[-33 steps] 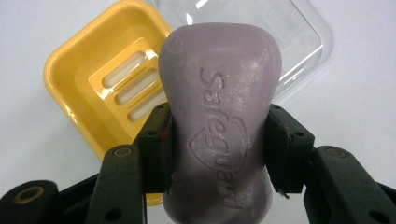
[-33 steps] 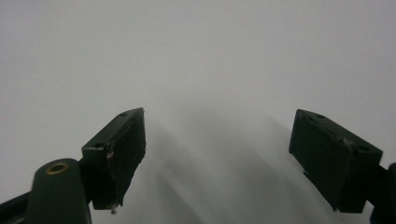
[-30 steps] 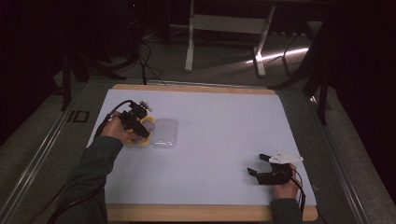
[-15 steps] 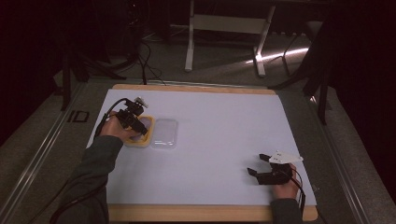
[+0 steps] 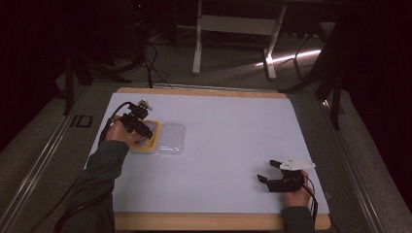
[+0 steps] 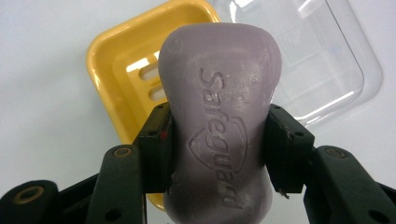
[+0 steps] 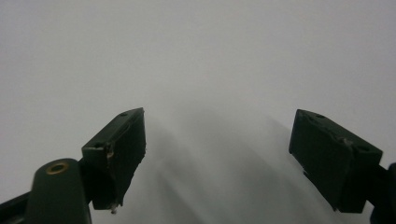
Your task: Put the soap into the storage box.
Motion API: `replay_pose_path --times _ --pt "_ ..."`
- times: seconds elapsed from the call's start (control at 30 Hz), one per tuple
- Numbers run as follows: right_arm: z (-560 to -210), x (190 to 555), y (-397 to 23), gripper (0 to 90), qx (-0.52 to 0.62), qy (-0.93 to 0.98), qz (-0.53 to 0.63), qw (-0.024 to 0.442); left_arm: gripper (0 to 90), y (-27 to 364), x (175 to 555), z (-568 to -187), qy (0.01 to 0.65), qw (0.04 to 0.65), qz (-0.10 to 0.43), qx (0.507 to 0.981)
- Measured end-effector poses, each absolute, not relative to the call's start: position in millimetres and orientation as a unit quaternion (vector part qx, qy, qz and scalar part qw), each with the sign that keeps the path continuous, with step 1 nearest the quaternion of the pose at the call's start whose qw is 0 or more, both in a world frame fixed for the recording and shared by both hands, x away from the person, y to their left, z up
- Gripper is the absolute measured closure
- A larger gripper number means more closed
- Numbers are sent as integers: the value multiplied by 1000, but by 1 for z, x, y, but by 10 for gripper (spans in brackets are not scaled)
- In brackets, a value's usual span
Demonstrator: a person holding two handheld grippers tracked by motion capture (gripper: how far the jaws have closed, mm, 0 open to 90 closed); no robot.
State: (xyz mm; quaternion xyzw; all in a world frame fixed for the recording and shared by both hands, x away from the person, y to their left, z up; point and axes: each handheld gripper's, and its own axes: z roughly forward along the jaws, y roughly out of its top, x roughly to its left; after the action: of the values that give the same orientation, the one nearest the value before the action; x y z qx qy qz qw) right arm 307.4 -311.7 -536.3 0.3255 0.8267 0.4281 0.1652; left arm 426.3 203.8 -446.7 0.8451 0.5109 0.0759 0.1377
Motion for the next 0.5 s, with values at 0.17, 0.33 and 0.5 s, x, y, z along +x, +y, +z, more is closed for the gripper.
replay_pose_path --times 0.17,0.33,0.5 --pt "-536 307 -312 183 326 827 427 164 499 206 428 -447 517 139 76 841" --pt "-536 308 -312 183 326 827 428 164 500 205 431 -447 525 144 77 835" --pt "-536 307 -312 183 325 827 428 164 500 204 432 -447 531 148 78 831"
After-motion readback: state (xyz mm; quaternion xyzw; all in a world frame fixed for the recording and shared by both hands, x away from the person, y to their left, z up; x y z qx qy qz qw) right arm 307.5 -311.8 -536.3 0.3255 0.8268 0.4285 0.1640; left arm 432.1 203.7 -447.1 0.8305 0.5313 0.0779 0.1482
